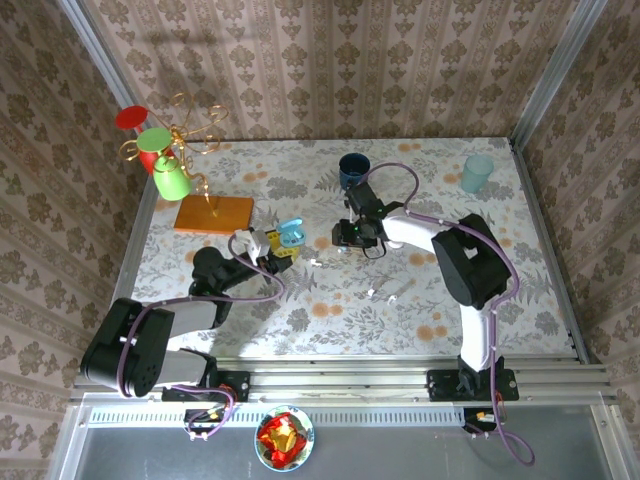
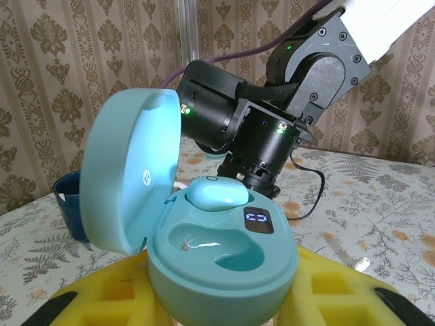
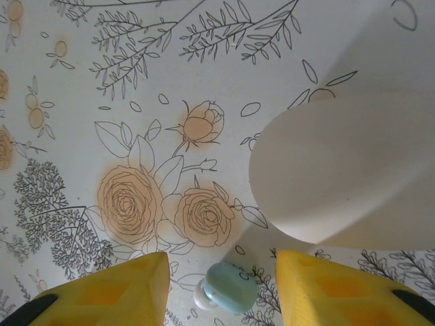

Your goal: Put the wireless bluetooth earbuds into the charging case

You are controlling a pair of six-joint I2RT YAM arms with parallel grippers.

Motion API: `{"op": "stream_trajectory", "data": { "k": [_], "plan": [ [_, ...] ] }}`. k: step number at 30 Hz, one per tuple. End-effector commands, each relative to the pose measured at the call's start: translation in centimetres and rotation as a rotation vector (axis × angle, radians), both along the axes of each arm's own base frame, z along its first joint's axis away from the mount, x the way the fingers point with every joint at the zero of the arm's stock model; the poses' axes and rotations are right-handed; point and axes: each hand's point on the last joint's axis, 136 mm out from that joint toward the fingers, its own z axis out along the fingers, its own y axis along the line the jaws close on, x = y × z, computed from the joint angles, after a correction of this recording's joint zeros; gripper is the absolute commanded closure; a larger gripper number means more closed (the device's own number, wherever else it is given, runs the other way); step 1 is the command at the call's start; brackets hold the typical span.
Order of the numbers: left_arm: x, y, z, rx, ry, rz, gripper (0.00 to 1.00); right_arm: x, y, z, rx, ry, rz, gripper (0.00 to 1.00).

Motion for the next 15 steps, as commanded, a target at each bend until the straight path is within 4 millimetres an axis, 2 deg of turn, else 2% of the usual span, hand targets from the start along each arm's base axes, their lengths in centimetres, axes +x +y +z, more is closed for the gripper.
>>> {"op": "stream_trajectory", "data": {
  "k": [1,7,15],
  "plan": [
    [-0.2,0.1,0.0,0.004,-0.024,-0.004,0.68,0.0,0.6,-0.4,0.003,0.039,0.008,0.57],
    [-0.2,0.1,-0.1,0.004,-0.016,-0.009,0.68,-0.5,-0.5,-1.5,-0.129,0.063,0.024,0.59],
    [-0.2,0.1,0.0,0.001,-0.018,-0.008,0.68,-1.8,-1.8,-2.3,-0.398,0.051,0.092,0.58]
  ]
}}
